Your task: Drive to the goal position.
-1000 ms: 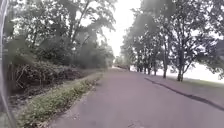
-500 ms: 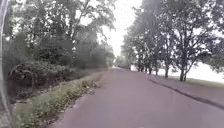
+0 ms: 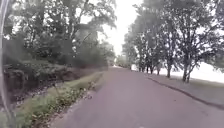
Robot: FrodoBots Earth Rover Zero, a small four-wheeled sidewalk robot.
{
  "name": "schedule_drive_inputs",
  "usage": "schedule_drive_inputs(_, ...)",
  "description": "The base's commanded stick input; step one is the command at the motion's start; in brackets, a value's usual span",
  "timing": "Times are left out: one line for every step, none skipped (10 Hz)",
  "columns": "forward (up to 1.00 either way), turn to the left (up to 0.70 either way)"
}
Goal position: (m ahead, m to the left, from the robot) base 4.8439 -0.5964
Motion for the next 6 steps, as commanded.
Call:
schedule_drive_inputs(0.7, 0.01)
schedule_drive_inputs(0.7, 0.01)
schedule_drive_inputs(0.7, 0.01)
schedule_drive_inputs(0.7, 0.01)
schedule_drive_inputs(0.7, 0.01)
schedule_drive_inputs(0.7, 0.01)
